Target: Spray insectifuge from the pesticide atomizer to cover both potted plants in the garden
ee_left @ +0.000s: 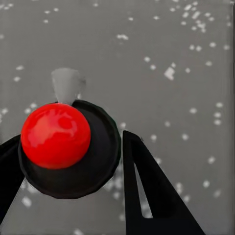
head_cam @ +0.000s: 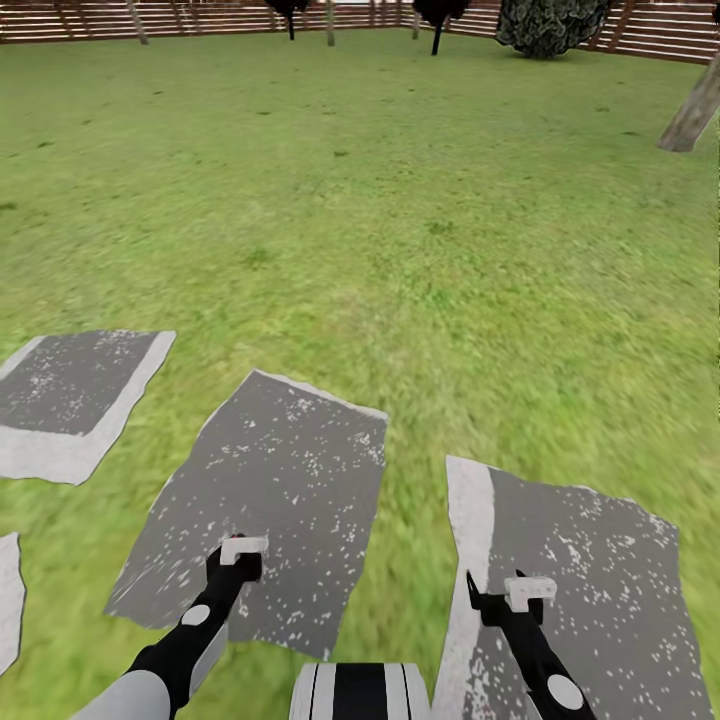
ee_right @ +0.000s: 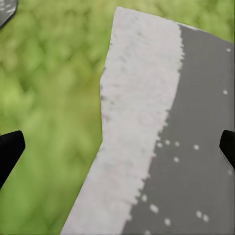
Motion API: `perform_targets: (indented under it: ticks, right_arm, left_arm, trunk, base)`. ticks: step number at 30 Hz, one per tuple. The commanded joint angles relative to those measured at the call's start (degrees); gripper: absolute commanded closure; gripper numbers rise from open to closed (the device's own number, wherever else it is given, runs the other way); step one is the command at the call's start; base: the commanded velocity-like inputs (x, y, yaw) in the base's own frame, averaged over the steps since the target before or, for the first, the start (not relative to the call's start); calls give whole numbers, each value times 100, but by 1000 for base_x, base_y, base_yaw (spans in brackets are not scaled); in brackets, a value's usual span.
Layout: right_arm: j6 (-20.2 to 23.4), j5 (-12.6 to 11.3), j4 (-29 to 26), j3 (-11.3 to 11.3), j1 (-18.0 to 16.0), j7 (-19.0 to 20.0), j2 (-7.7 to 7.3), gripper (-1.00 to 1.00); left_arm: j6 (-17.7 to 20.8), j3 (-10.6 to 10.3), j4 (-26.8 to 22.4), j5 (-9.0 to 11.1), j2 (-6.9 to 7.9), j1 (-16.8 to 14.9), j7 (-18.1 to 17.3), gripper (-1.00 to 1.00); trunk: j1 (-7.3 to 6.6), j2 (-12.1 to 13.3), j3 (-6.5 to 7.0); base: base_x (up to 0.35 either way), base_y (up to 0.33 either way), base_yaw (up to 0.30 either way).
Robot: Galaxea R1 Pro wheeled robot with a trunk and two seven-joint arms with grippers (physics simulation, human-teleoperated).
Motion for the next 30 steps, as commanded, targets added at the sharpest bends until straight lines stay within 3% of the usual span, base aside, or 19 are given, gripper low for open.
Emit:
perform_targets:
  ticks: [1,22,30]
  right_arm:
    - [-17,5,4,2,-2,-1,-1,-100]
    - [-17,9,44,10,-2,-1,27,-100]
    - [-17,13,49,11,7,17,23,-100]
  left_arm:
    - [-19,4,5,2,0,-2,2,100]
    - [63,-18,-11,4,5,-16,-61,100]
    - [287,-8,16,-57,74,25,-50,100]
  trunk:
    - [-3,0,20]
    - [-57,29,485]
    - [-78,39,704]
  base:
    - [0,0,0]
    - [0,0,0]
    - [0,0,-181]
